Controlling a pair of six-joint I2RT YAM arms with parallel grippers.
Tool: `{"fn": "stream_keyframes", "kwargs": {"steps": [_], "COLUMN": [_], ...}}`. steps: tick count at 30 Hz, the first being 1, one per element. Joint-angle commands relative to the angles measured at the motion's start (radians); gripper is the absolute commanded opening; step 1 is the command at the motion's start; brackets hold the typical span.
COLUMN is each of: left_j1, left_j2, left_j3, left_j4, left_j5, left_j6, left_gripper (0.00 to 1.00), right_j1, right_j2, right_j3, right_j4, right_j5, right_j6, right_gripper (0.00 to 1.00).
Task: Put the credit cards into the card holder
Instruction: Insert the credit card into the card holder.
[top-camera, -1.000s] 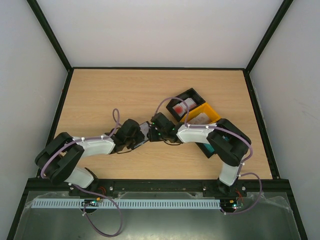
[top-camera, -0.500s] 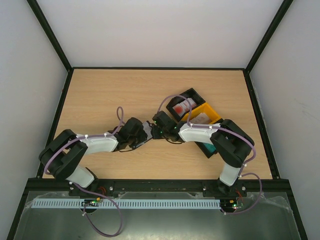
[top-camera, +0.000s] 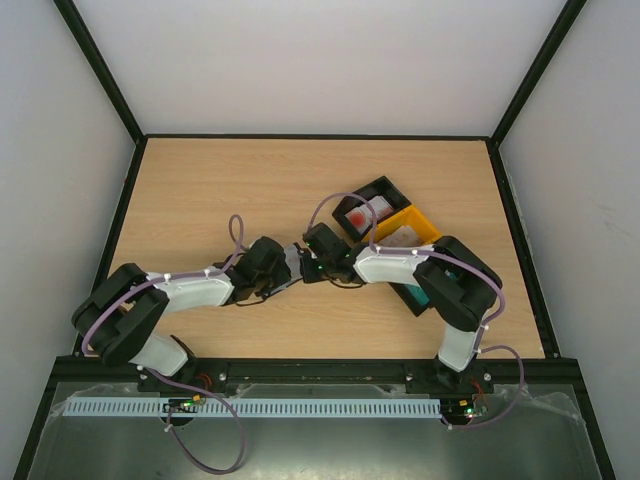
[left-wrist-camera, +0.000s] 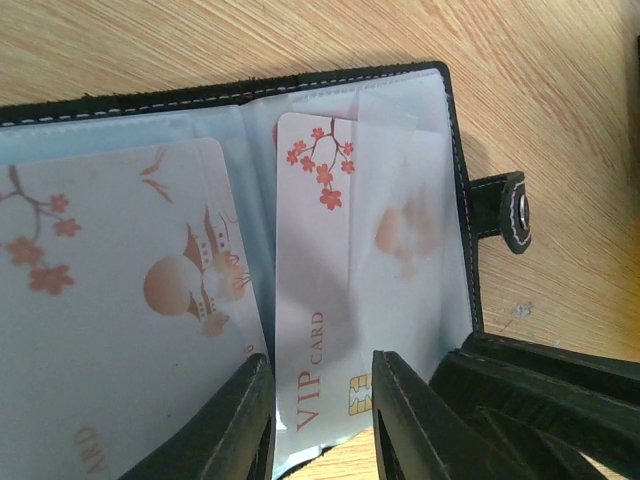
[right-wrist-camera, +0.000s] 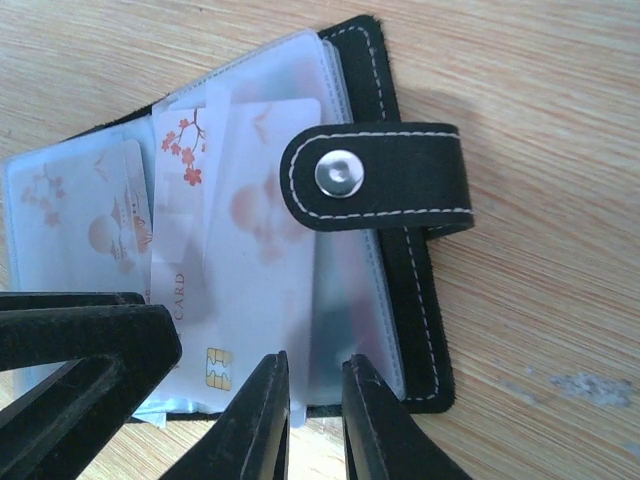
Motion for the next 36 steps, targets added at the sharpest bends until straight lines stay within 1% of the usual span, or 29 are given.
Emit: {"fn": "stream_keyframes", "kwargs": {"steps": [1,5,9,12,20,22,26,30,32,36], "left_j1": [-0.003,-0.003,-0.004,-0.003,-0.003,-0.002,-0.002,-0.002,-0.002,-0.002], "left_j2": [0.005,0.025,0.029,0.007,-0.029,-0.031,-0.035,-0.077,-0.085,-0.07], "left_j3": [-0.01,-0.006,-0.009,-0.022,-0.078,-0.089,-0.066,-0.061,-0.058,-0.059], "left_j4": [-0.01,0.001,0.019,0.032,0.162,0.174,0.071,-0.005,-0.022,-0.006], "left_j5": [-0.003,0.012,0.02,0.015,0.062,0.061,-0.019,-0.098,-0.106,-0.086], "left_j6": [-0.001,0.003,0.005,0.002,-0.014,-0.025,-0.047,-0.062,-0.058,-0.057], "left_gripper": [0.29,0.24,0.21,0.21,0.22,0.22,0.22,0.23,0.24,0.25], "right_j1": [-0.001,-0.001,-0.001,-0.001,-0.001,-0.001,-0.001,0.008,0.015,0.03], "right_j2": [0.034,0.044,0.05,0.055,0.069,0.07,0.066,0.07,0.072,0.069], "right_j3": [0.026,0.029,0.03,0.028,0.008,0.009,0.03,0.069,0.082,0.095], "right_j4": [0.021,0.029,0.049,0.063,0.084,0.082,0.043,-0.017,-0.034,-0.054], "right_j5": [-0.03,-0.032,-0.047,-0.062,-0.079,-0.067,0.019,0.1,0.116,0.128], "right_j6": [-0.019,-0.013,-0.006,0.001,0.021,0.023,0.021,-0.007,-0.019,-0.033], "right_gripper": [0.16,0.16,0.16,0.16,0.16,0.16,0.16,0.16,0.17,0.2]}}
